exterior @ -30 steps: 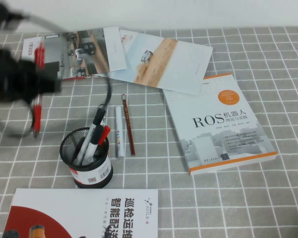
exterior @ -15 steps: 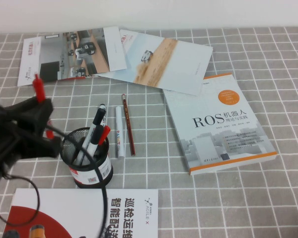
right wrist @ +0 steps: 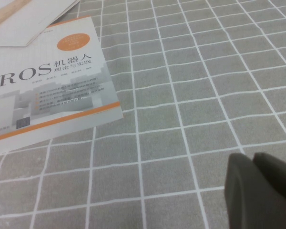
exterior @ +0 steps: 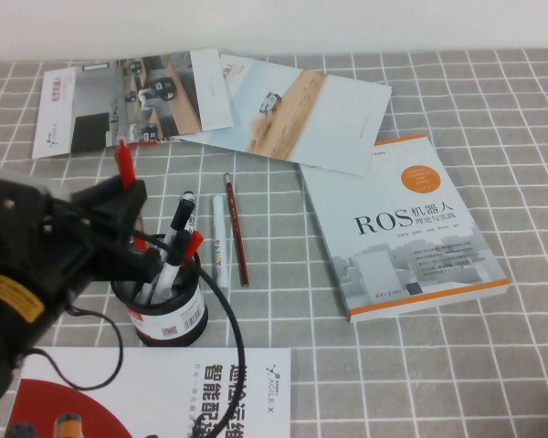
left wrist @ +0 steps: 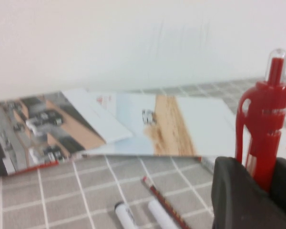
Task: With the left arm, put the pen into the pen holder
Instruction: Place the pen onto the pen holder
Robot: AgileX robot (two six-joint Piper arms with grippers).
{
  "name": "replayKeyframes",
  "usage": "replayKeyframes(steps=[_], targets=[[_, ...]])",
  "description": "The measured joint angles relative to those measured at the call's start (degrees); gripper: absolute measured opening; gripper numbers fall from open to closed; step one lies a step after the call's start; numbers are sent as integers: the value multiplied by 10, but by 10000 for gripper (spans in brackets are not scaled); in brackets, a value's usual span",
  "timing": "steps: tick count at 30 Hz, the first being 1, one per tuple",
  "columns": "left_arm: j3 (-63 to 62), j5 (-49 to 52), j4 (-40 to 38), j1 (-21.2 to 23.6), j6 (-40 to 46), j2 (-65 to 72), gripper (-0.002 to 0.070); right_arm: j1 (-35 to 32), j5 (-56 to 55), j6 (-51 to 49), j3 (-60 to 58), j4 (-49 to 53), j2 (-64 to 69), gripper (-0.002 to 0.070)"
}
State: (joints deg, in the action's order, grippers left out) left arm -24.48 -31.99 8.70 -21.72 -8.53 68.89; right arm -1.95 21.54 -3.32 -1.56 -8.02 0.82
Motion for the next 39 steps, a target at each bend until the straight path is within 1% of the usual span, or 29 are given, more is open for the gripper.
replayKeyframes(steps=[6,17,29,31,32,35,37,39], targets=[[0,-12,0,0,1,54,93,0,0,0,0,0,0,-15],[0,-17,-1,0,62,68,93,0,0,0,0,0,0,-15],[0,25,-1,0,74,87,96,0,0,0,0,0,0,-15],[0,26,-1,0,74,90,123,0,0,0,0,0,0,-15],[0,26,-1,0,74,89,152,0,0,0,0,0,0,-15],[0,18,-1,0,76,89,286,0,0,0,0,0,0,-15],[0,18,-4,0,76,89,358,0,0,0,0,0,0,-15],[0,20,-7,0,74,89,396,0,0,0,0,0,0,-15]])
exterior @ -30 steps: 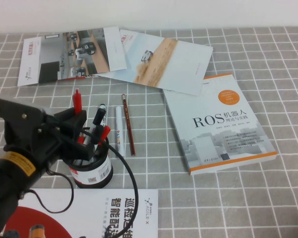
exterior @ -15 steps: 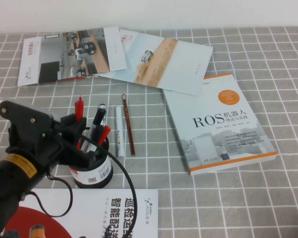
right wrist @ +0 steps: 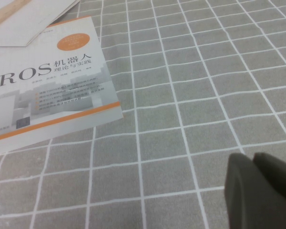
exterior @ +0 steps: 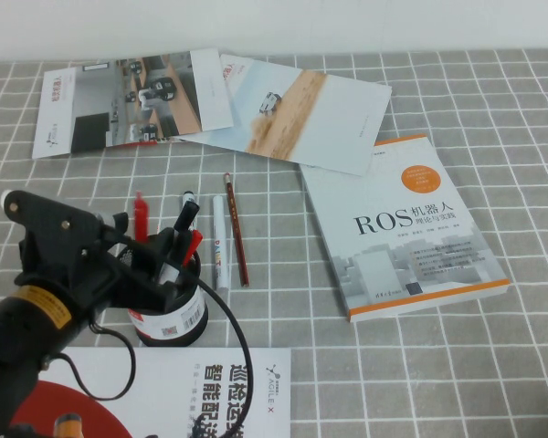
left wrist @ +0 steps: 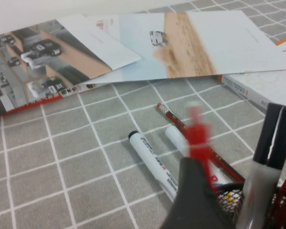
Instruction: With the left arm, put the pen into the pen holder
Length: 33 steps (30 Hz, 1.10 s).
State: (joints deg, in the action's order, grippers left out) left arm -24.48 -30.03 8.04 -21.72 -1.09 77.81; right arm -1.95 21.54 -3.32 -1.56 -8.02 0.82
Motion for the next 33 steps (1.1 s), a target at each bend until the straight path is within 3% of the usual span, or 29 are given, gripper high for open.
replayKeyframes(steps=[4,7,10,12,15,24,33], targets=[[0,30,-3,0,-6,-32,419,0,0,0,0,0,0,-15],[0,60,-3,0,-8,-90,387,0,0,0,0,0,0,-15],[0,96,-3,0,-23,-166,263,0,0,0,0,0,0,-15],[0,128,-3,0,-36,-216,137,0,0,0,0,0,0,-15],[0,201,-3,0,-56,-300,37,0,0,0,0,0,0,-15],[1,437,-5,0,-94,-495,1,0,0,0,0,0,0,-15],[12,548,2,0,-120,-529,0,0,0,0,0,0,0,-15]])
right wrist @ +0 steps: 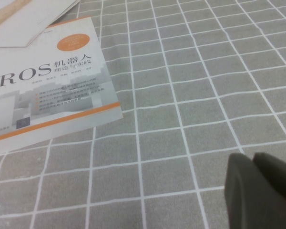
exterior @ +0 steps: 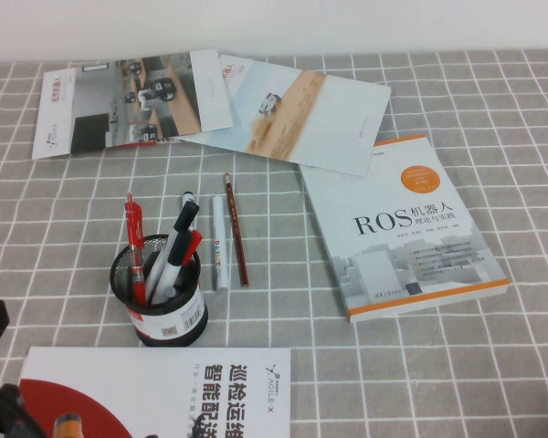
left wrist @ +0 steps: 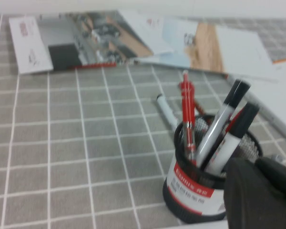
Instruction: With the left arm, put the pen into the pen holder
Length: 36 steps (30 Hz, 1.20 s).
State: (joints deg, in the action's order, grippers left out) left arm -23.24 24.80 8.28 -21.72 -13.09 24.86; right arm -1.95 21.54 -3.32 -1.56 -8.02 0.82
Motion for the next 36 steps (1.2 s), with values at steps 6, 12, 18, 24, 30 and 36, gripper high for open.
replayKeyframes(steps=[6,12,18,24,30,36], targets=[[0,21,2,0,-4,0,0,0,0,0,0,0,0,-15],[17,-9,37,0,-14,-7,0,0,0,0,0,0,0,-15],[99,-82,-22,59,41,-105,0,0,0,0,0,0,0,-15],[156,-118,-112,125,153,-231,0,0,0,0,0,0,0,-15],[195,-130,-122,133,165,-255,0,0,0,0,0,0,0,-15],[242,-142,-129,133,163,-255,0,0,0,0,0,0,0,-15]])
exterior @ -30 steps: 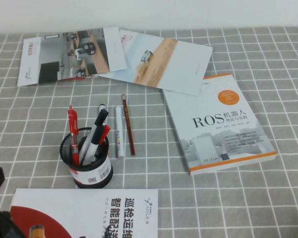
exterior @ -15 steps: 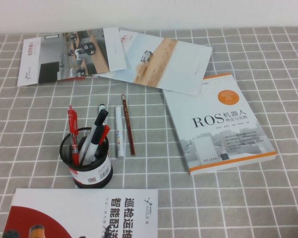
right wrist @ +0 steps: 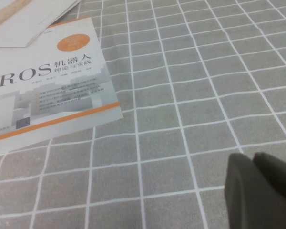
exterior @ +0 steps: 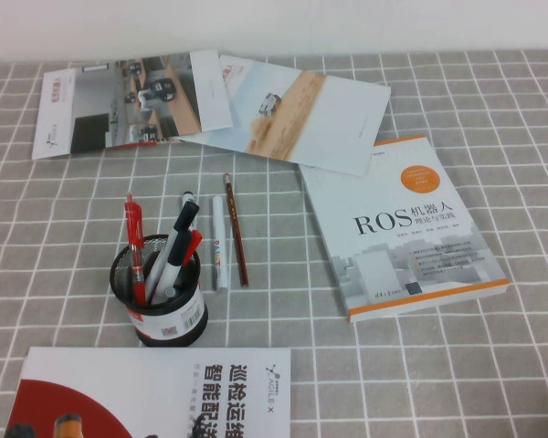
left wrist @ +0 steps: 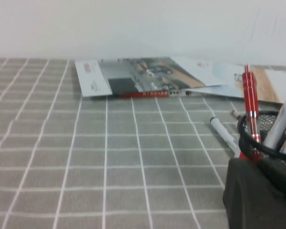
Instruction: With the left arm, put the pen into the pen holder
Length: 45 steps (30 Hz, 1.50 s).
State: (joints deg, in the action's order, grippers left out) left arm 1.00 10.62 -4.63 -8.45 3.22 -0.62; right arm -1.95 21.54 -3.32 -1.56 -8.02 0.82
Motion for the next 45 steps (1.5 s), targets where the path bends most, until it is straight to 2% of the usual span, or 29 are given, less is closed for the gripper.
replayKeyframes(steps=[14,45], targets=[[4,111,4,0,-9,0,0,0,0,0,0,0,0,-15],[4,115,5,0,-9,0,0,0,0,0,0,0,0,-15]])
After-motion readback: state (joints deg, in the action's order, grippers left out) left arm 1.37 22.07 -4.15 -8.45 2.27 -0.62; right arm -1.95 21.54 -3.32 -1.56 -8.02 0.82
